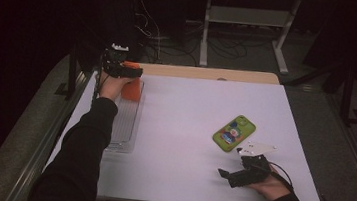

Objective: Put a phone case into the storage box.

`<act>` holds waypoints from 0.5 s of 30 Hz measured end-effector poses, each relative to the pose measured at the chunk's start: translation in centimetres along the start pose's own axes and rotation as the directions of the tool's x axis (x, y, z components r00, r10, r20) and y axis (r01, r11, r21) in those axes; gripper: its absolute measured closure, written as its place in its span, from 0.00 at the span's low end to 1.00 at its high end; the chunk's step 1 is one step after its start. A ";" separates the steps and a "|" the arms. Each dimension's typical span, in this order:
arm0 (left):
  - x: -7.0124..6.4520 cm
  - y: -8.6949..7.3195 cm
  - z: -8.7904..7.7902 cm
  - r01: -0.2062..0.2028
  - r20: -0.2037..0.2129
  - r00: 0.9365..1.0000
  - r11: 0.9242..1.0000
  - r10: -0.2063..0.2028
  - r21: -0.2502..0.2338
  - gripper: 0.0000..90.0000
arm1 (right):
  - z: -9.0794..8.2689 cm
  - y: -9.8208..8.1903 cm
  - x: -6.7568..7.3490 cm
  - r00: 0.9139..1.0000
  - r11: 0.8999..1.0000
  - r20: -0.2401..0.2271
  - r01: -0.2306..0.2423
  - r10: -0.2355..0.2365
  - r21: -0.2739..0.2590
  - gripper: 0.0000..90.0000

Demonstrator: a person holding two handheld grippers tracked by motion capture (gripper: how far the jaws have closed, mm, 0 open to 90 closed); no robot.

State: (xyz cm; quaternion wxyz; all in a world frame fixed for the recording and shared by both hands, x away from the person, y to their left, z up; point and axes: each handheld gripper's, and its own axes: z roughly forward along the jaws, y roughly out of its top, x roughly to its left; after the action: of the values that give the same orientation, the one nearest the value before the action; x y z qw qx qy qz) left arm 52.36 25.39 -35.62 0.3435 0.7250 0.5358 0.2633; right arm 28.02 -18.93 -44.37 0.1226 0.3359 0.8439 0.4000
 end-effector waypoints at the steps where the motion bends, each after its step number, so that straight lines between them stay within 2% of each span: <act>1: 0.0 0.0 0.0 0.008 0.003 1.000 1.000 -0.008 -0.001 0.05 | 0.0 0.0 0.0 1.000 1.000 0.000 0.000 0.000 0.000 0.01; 9: 0.4 0.1 -0.5 -0.005 0.001 1.000 1.000 0.005 -0.018 0.02 | 0.1 0.0 0.1 1.000 1.000 -0.003 0.000 0.000 0.000 0.01; 12: 0.2 0.2 -1.0 -0.011 0.007 1.000 1.000 0.011 -0.012 0.02 | 0.1 0.0 0.1 1.000 1.000 -0.004 0.001 -0.001 0.000 0.01; 15: 0.1 0.3 -1.9 -0.030 0.039 0.999 0.999 0.030 0.021 0.02 | 0.1 0.0 0.1 1.000 1.000 -0.002 -0.001 0.001 0.001 0.01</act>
State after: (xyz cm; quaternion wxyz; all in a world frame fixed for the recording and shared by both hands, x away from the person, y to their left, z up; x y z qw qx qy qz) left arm 51.16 25.79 -34.22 0.3419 0.7416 0.5209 0.2485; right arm 28.02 -18.79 -44.40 0.1216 0.3360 0.8441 0.3997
